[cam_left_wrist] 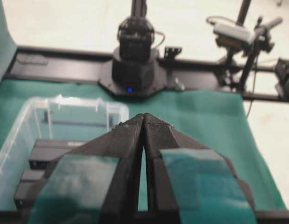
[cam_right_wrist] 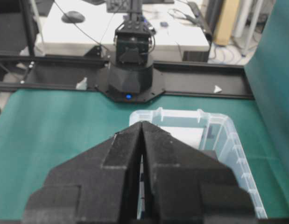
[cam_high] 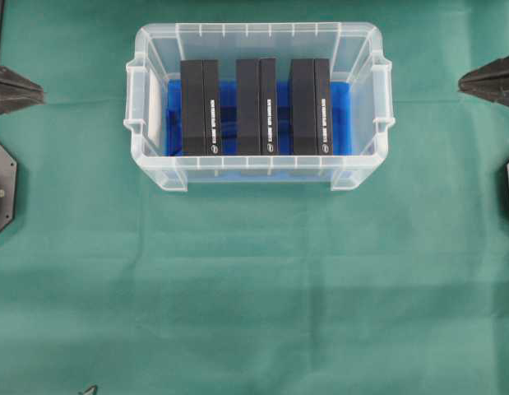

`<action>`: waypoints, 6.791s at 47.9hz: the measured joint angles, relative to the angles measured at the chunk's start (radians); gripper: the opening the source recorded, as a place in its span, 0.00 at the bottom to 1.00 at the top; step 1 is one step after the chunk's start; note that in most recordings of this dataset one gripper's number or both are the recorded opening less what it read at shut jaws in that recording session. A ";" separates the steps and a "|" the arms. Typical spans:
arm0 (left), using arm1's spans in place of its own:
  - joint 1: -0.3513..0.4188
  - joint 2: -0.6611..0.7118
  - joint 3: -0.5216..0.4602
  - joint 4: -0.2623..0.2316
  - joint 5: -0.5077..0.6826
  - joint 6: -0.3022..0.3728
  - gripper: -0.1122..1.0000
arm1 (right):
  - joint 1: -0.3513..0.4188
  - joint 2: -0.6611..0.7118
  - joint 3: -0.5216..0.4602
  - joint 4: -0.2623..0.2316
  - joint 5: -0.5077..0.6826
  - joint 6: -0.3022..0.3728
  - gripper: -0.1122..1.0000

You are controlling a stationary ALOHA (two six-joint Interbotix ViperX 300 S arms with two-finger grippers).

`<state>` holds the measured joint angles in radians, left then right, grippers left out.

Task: Take the box out of the case with the left arm.
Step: 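Raise the left gripper from rest and swing it toward the case, then move the open left gripper over the middle black box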

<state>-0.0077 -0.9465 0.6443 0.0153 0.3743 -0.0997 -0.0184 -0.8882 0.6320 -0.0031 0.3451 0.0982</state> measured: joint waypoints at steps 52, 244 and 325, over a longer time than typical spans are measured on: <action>-0.028 0.225 -0.213 0.000 1.085 -0.362 0.11 | 0.000 0.272 -0.233 -0.002 1.223 0.117 0.11; 0.279 0.759 -0.655 -0.026 1.152 -1.017 0.98 | 0.000 0.284 -0.233 -0.066 1.339 0.304 0.11; 0.204 1.235 -1.166 -0.021 1.135 -1.062 0.98 | -0.002 0.284 -0.233 -0.066 1.339 0.304 0.11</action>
<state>0.1963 0.2884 -0.5216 -0.0061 1.5094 -1.1612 -0.0199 -0.6044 0.3988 -0.0690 1.6843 0.4019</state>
